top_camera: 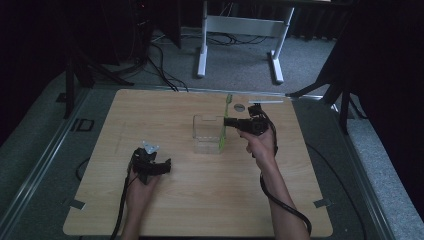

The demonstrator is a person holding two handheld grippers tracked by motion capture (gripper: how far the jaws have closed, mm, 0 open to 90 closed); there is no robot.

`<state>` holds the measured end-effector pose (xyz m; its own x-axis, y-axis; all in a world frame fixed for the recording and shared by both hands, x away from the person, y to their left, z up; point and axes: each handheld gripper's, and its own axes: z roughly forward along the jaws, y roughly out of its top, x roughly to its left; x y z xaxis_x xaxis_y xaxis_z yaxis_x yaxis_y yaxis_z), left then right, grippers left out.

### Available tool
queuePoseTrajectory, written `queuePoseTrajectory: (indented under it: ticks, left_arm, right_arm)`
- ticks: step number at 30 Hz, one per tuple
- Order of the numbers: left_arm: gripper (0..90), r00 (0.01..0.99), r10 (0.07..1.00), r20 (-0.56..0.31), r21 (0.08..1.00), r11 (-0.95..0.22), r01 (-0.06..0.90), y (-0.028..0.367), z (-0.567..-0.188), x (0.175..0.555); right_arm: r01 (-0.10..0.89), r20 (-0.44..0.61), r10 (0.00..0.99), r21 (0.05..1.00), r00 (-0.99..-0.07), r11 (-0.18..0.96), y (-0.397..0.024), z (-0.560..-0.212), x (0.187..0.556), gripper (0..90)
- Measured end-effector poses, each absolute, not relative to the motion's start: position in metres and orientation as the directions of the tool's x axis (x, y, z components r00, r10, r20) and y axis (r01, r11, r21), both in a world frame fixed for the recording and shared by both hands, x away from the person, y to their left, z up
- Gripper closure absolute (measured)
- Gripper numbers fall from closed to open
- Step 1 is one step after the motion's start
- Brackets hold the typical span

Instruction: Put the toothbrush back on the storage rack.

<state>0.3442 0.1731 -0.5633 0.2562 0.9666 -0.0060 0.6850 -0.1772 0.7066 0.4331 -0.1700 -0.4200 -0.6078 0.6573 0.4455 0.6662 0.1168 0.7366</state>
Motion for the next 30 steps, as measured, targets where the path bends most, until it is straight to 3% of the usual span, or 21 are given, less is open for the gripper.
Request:
queuePoseTrajectory:
  ticks: [30]
  left_arm:
    - [13.7, 0.257, 0.966, -0.005, 0.706, -0.178, 0.685, 0.173, -0.563, 0.344]
  right_arm:
    - [0.666, 0.515, 0.667, 0.745, -0.539, -0.037, -0.170, -0.430, 0.446, 82.0]
